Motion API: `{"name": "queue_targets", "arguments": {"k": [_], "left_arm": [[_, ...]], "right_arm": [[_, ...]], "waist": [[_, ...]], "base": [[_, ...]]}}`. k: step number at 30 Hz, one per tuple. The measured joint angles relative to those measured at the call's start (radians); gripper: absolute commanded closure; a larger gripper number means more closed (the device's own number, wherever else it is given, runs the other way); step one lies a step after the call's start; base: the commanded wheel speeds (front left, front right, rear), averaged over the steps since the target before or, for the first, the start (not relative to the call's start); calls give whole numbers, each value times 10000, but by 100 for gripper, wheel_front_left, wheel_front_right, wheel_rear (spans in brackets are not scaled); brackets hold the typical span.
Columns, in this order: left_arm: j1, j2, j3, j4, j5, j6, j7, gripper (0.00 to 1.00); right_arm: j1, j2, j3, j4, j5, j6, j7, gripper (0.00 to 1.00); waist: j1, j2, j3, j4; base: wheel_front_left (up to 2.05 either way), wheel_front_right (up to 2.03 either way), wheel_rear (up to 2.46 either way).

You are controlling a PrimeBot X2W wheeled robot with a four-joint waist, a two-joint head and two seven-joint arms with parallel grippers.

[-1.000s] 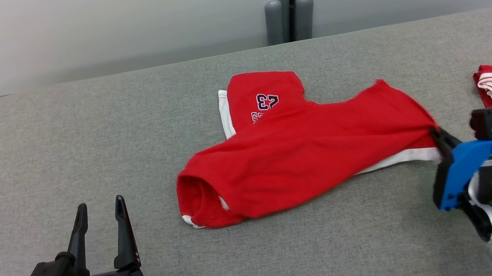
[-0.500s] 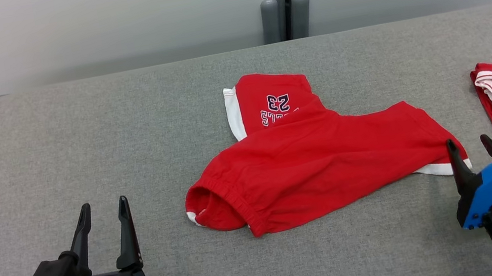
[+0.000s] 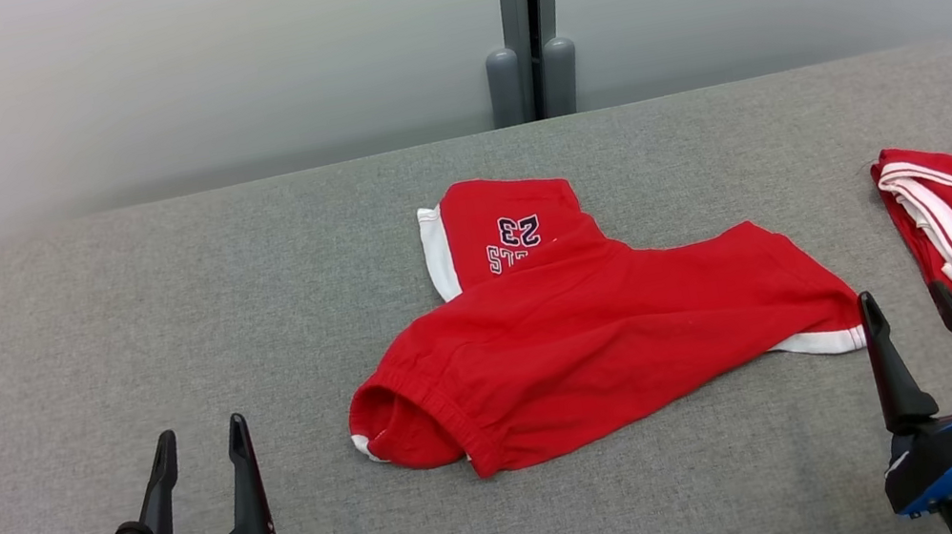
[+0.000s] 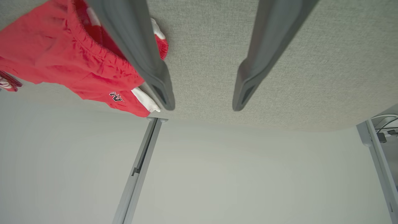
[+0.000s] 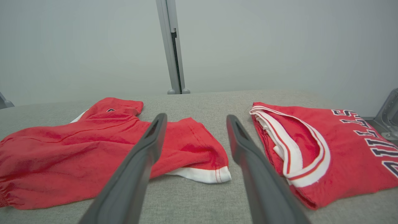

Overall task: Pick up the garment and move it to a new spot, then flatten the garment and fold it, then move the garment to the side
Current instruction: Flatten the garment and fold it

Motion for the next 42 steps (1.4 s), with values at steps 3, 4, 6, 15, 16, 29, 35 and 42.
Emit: {"name": "queue_targets", "arguments": {"k": [3,4,6,15,16,29,35,42], "left_arm": [[70,-63,12,-44,61,-2,0,0],[79,-73,8,-52,71,-2,0,0],[98,-67,-27,-50,94,-4,0,0],[-69,65,-3009,-25,-853,-23,821,0],[-122,102,-3394,13,-1114,-56,1007,0],[-1588,-75,-4936,1996,-2957,-61,1971,0],[-1972,63,-5173,2433,-3252,-61,1651,100],[-2344,314,-5375,2182,-3551,-61,813,100]], "right_arm": [[152,0,90,-278,69,0,52,0],[182,0,130,-320,105,0,104,0],[233,2,163,-382,144,0,132,0],[229,4,314,-481,324,0,184,0],[223,4,357,-476,330,0,184,0],[45,12,953,-397,671,0,222,0],[6,12,1037,-288,683,0,153,0],[-6,12,1114,-213,748,0,81,0]], "waist": [[0,0,-16,-41],[0,0,-6,-48],[0,0,25,-41],[0,0,170,16],[0,0,186,10],[1,0,380,-515],[0,0,412,-752],[0,0,482,-850]], "base": [[0,0,0],[0,0,0],[0,0,0],[0,0,0],[0,0,0],[0,0,0],[0,0,0],[0,0,0]]}}
